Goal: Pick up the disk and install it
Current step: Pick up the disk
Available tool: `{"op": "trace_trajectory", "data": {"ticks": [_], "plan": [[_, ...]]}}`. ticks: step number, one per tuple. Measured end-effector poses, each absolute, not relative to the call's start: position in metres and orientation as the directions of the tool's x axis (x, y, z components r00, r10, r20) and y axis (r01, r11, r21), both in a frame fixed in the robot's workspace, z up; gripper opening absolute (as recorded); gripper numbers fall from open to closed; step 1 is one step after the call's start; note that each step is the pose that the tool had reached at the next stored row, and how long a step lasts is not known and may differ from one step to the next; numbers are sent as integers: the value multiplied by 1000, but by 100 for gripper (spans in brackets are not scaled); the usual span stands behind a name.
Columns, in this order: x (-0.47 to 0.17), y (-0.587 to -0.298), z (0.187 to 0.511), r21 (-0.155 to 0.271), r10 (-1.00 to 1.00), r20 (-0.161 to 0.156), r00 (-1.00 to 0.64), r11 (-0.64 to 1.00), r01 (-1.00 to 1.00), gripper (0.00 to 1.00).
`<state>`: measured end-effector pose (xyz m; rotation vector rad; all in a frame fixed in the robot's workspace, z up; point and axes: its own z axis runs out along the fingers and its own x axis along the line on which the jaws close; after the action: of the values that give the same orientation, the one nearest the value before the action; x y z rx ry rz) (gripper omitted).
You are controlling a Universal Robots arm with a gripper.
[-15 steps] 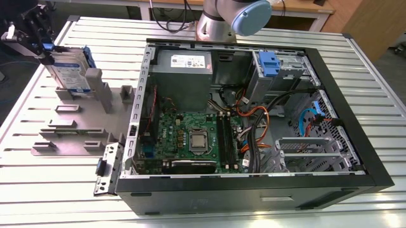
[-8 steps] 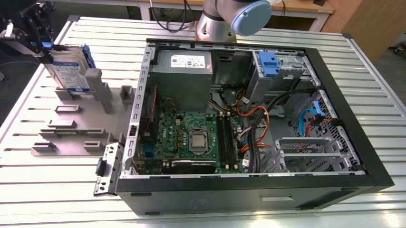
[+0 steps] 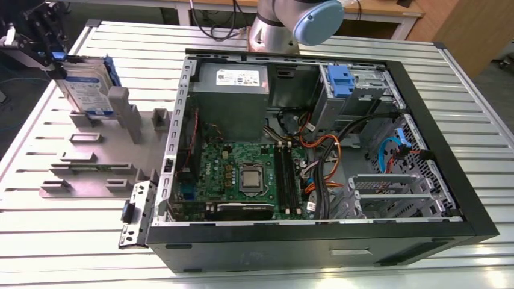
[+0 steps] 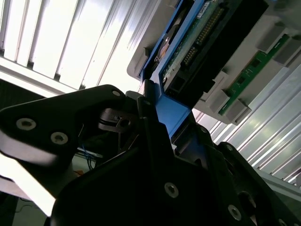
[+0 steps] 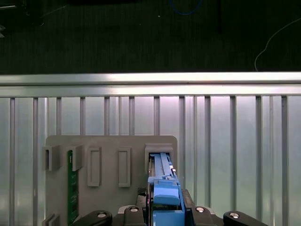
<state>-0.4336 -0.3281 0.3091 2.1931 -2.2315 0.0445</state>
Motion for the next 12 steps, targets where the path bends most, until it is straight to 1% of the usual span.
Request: {"op": "trace_trajectory", "data": {"ticks": [12], "plan": [[-434, -328, 312, -11, -999, 29, -18, 17, -1000, 36]]}}
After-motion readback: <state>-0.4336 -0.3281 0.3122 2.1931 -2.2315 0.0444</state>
